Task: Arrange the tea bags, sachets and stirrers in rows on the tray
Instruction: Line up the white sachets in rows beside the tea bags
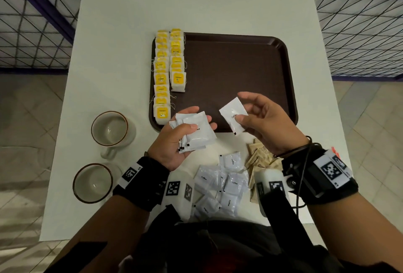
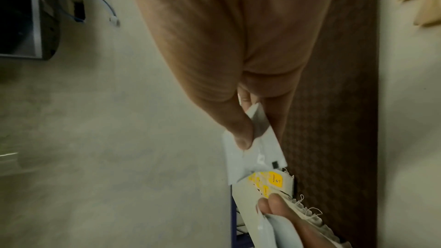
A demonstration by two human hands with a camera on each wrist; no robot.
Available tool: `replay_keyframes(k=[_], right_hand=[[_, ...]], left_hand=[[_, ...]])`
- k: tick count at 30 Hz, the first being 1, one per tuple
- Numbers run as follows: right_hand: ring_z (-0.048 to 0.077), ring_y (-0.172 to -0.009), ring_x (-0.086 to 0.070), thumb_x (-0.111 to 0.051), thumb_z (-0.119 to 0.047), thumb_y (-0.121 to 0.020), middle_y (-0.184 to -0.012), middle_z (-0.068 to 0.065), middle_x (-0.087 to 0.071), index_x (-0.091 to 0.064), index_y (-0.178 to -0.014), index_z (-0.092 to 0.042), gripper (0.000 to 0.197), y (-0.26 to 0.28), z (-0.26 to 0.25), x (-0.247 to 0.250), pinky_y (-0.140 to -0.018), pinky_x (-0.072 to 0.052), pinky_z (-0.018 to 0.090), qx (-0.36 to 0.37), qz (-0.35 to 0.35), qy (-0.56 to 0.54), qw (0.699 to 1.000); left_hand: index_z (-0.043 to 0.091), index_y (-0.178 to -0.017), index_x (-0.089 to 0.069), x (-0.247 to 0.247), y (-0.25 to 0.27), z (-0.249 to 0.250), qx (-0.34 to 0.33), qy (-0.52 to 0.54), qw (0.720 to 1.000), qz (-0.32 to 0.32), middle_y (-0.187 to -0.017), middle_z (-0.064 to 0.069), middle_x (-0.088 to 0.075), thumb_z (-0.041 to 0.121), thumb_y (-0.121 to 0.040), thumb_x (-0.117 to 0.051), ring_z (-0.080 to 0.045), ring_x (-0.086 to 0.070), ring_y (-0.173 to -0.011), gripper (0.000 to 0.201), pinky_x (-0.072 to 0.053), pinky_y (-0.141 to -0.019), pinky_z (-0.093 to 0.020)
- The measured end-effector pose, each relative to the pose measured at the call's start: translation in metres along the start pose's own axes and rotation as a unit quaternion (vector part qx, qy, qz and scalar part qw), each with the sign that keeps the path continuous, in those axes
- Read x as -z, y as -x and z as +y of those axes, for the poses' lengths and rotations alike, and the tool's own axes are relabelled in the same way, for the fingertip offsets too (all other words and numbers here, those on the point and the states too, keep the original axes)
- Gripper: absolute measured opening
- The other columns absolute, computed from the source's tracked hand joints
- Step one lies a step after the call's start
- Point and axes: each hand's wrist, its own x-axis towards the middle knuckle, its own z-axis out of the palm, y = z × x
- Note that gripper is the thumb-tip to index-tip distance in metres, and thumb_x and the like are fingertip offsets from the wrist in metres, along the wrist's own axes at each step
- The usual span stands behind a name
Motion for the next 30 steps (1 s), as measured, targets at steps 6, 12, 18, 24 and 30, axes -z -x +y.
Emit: replay_keyframes(k=[6, 12, 18, 24, 30], right_hand=[[0.018, -0.071, -0.063, -0.073, -0.011, -0.068, -0.075, 0.004, -0.066, -0.067, -0.082, -0.015, 0.015, 0.002, -0.003, -0.007, -0.07, -0.056, 0.03, 0.076, 0.055, 0.012, 0.995], [0.011, -0.053, -0.055, -0.074, 0.002, -0.071, -0.056, -0.004, -0.057, -0.059, -0.072, -0.013, 0.021, 0.0, 0.006, -0.035, -0.055, -0.05, 0.022, 0.04, 0.062, 0.023, 0.997], [0.018, -0.059, -0.056, -0.073, -0.007, -0.077, -0.068, 0.004, -0.061, -0.065, -0.073, -0.01, 0.01, -0.004, 0.021, -0.056, -0.063, -0.05, 0.027, 0.135, 0.049, 0.17, 0.975], [0.004, -0.066, -0.05, -0.074, -0.015, -0.077, -0.077, -0.007, -0.056, -0.069, -0.079, -0.013, 0.005, 0.006, 0.053, -0.035, -0.065, -0.039, 0.016, 0.174, -0.121, 0.353, 0.911], [0.028, -0.084, -0.056, -0.072, -0.032, -0.077, -0.091, 0.008, -0.061, -0.069, -0.1, -0.015, 0.028, 0.022, 0.109, -0.071, -0.072, -0.045, 0.034, 0.242, -0.441, 0.535, 0.679]], left_hand=[[0.015, -0.115, -0.055, -0.005, 0.0, 0.002, -0.012, 0.003, 1.0, -0.003, -0.095, -0.01, -0.07, 0.0, -0.077, -0.052, -0.027, -0.069, -0.09, 0.041, -0.057, -0.068, -0.034], [0.012, -0.129, -0.047, -0.012, -0.006, 0.0, -0.031, 0.007, 0.999, -0.003, -0.117, -0.012, -0.064, 0.02, -0.081, -0.066, -0.027, -0.061, -0.108, 0.053, -0.052, -0.089, -0.043], [0.016, -0.119, -0.048, -0.017, -0.002, 0.0, -0.057, -0.041, 0.997, 0.021, -0.096, -0.006, -0.069, 0.002, -0.075, -0.062, -0.022, -0.067, -0.089, 0.048, -0.057, -0.075, -0.037], [0.021, -0.117, -0.054, 0.029, 0.02, 0.015, -0.079, -0.001, 0.993, 0.092, -0.099, -0.008, -0.068, 0.0, -0.072, -0.048, -0.03, -0.069, -0.092, 0.05, -0.057, -0.074, -0.038], [0.02, -0.122, -0.051, 0.036, 0.03, 0.018, -0.083, -0.022, 0.994, 0.07, -0.096, -0.011, -0.062, -0.004, -0.065, -0.049, -0.031, -0.068, -0.094, 0.062, -0.056, -0.076, -0.038]])
